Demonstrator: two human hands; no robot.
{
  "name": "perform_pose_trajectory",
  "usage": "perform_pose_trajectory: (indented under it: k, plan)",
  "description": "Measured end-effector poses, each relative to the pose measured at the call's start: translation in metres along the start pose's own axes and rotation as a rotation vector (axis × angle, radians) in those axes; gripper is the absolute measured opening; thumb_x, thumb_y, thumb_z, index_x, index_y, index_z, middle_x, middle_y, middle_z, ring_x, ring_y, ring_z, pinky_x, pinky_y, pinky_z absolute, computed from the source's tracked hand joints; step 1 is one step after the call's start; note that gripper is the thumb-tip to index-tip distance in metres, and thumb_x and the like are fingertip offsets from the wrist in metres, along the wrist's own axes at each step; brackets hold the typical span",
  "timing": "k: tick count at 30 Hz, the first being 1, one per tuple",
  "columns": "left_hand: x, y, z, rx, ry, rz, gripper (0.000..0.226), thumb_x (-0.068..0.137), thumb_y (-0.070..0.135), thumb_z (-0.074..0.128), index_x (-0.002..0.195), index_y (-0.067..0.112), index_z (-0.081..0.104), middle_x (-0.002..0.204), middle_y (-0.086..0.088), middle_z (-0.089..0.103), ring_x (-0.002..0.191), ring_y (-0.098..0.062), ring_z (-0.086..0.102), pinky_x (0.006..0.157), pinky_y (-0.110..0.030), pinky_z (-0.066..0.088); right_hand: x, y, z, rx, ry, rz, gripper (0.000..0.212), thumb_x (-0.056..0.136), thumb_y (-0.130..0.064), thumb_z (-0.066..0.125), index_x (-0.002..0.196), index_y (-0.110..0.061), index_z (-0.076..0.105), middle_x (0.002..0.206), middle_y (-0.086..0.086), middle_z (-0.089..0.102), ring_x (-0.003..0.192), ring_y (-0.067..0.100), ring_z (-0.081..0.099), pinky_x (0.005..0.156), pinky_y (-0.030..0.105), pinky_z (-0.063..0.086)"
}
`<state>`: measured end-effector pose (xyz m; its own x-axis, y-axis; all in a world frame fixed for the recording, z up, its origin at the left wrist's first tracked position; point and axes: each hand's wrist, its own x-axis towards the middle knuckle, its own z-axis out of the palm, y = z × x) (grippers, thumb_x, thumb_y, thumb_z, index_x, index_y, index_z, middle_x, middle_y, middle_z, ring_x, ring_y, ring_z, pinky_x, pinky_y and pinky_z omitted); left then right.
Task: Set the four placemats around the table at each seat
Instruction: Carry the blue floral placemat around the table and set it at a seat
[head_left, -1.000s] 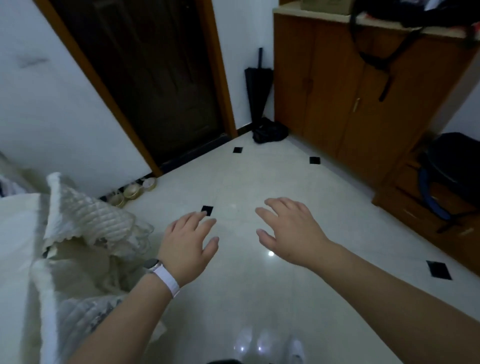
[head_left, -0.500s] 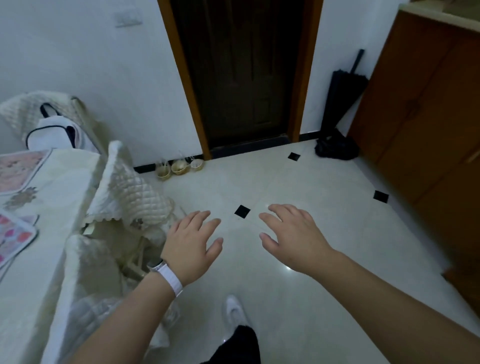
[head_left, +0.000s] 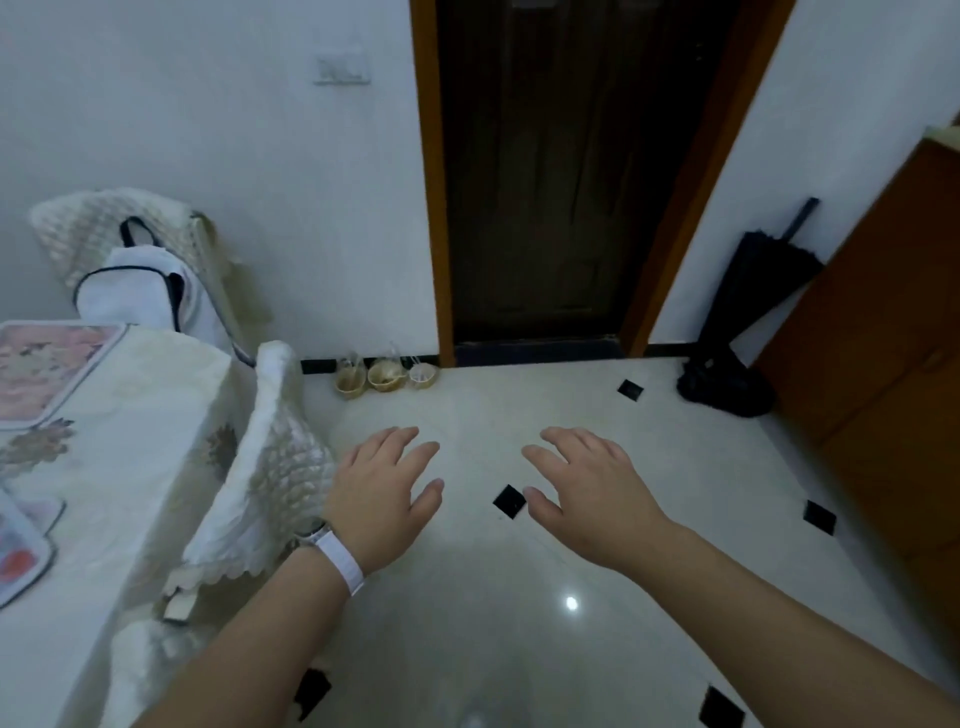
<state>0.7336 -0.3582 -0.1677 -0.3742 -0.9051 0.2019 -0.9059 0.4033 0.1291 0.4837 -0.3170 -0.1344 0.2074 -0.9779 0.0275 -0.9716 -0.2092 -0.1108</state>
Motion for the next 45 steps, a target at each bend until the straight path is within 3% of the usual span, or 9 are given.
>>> perform_pose_trajectory:
  k: [6,14,22,27,30,33,39,42,45]
  plan:
    - [-0.001,-0.068,-0.004,0.094,-0.020,-0.108,0.045,0.086,0.048,0.046,0.118,0.022,0.063,0.125,-0.006,0.063,0.116,-0.030,0.056,0.092,-0.044,0.045,0.091,-0.032,0.010,-0.001,-0.056,-0.220,0.051,0.096,-0.049,0.038,0.141,-0.027,0.045,0.150,0.001,0.040,0.138,0.022,0.034,0.112,0.040,0.025]
    - [-0.003,-0.143,-0.006,0.167,-0.048,-0.428,0.044,0.081,0.045,0.051,0.116,0.022,0.064,0.123,-0.007,0.063,0.115,-0.031,0.057,0.090,-0.044,0.045,0.213,-0.082,0.041,0.071,-0.110,-0.487,0.048,0.094,-0.046,0.043,0.136,-0.026,0.053,0.145,0.002,0.048,0.133,0.022,0.041,0.108,0.041,0.031]
    - [0.032,-0.178,-0.007,0.217,-0.069,-0.728,0.042,0.085,0.049,0.043,0.116,0.026,0.061,0.124,-0.005,0.063,0.113,-0.030,0.058,0.089,-0.045,0.047,0.343,-0.113,0.046,0.149,-0.202,-0.739,0.068,0.084,-0.054,0.018,0.135,-0.024,0.051,0.143,0.004,0.048,0.132,0.024,0.041,0.108,0.043,0.031]
    - [0.035,-0.186,-0.022,0.288,-0.099,-0.898,0.047,0.085,0.051,0.042,0.116,0.023,0.065,0.121,-0.006,0.064,0.111,-0.031,0.059,0.087,-0.045,0.048,0.415,-0.138,0.053,0.130,-0.228,-0.888,0.051,0.094,-0.051,0.034,0.137,-0.026,0.047,0.147,0.002,0.042,0.133,0.023,0.037,0.107,0.042,0.031]
    - [0.019,-0.186,-0.030,0.309,-0.121,-1.020,0.048,0.085,0.051,0.041,0.118,0.025,0.064,0.124,-0.006,0.064,0.112,-0.032,0.059,0.088,-0.048,0.048,0.429,-0.171,0.057,0.169,-0.279,-0.959,0.049,0.095,-0.047,0.039,0.138,-0.026,0.048,0.147,0.002,0.043,0.134,0.023,0.037,0.107,0.041,0.030]
    - [-0.004,-0.187,-0.034,0.322,-0.141,-1.148,0.047,0.084,0.050,0.043,0.118,0.026,0.064,0.124,-0.005,0.064,0.112,-0.031,0.059,0.088,-0.047,0.048,0.425,-0.214,0.060,0.198,-0.304,-1.077,0.061,0.086,-0.052,0.027,0.132,-0.024,0.055,0.140,0.003,0.051,0.129,0.024,0.043,0.105,0.042,0.033]
    - [-0.069,-0.199,-0.039,0.332,-0.135,-1.316,0.049,0.084,0.051,0.041,0.117,0.025,0.065,0.122,-0.006,0.065,0.111,-0.030,0.060,0.087,-0.047,0.049,0.404,-0.288,0.075,0.153,-0.377,-1.261,0.055,0.091,-0.050,0.032,0.138,-0.026,0.049,0.148,0.002,0.042,0.135,0.024,0.037,0.108,0.043,0.031]
    - [-0.109,-0.218,-0.040,0.311,-0.139,-1.374,0.051,0.084,0.052,0.039,0.115,0.023,0.066,0.119,-0.006,0.067,0.109,-0.030,0.062,0.086,-0.047,0.050,0.392,-0.321,0.084,0.100,-0.369,-1.304,0.052,0.093,-0.046,0.037,0.138,-0.024,0.049,0.148,0.003,0.043,0.134,0.024,0.038,0.107,0.042,0.032]
    - [-0.152,-0.242,-0.037,0.272,-0.132,-1.410,0.052,0.083,0.052,0.038,0.113,0.022,0.068,0.116,-0.006,0.068,0.106,-0.029,0.063,0.083,-0.047,0.051,0.382,-0.354,0.092,0.092,-0.358,-1.271,0.065,0.083,-0.054,0.024,0.132,-0.024,0.056,0.141,0.004,0.050,0.127,0.027,0.047,0.101,0.042,0.038]
